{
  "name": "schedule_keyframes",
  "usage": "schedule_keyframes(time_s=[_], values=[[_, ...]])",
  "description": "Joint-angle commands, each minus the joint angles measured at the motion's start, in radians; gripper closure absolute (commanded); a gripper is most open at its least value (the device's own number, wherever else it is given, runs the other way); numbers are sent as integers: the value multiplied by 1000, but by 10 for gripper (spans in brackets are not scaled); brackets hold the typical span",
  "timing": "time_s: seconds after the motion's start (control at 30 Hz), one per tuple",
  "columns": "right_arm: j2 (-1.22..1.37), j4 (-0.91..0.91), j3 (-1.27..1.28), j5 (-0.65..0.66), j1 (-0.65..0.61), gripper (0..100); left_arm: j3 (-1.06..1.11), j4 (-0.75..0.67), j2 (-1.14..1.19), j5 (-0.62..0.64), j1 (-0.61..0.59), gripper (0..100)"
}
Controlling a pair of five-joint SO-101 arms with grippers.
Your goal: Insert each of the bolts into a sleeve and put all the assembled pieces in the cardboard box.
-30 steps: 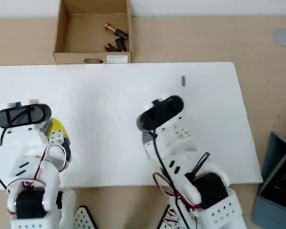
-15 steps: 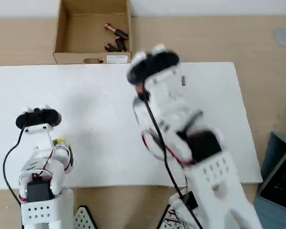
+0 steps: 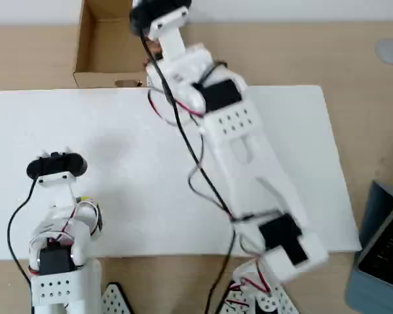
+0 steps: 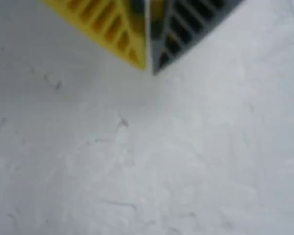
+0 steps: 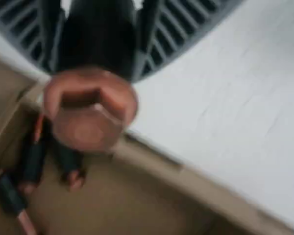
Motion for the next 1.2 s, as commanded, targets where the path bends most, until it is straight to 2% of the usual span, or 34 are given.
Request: schedule_keyframes(time_s=[0.0, 0.43, 0.73, 1.07, 1.17], values=[[147, -69, -239, 34, 27, 989, -3, -5, -7, -5, -11, 997], [753, -75, -849, 120, 27, 989, -5, -2, -7, 2, -12, 997], [1078, -71, -1230, 201, 27, 987, -5, -2, -7, -3, -6, 997], [1167, -69, -1313, 238, 27, 985, -5, -2, -7, -3, -5, 996], [1167, -55, -1308, 238, 27, 938, -5, -2, -7, -3, -5, 996]])
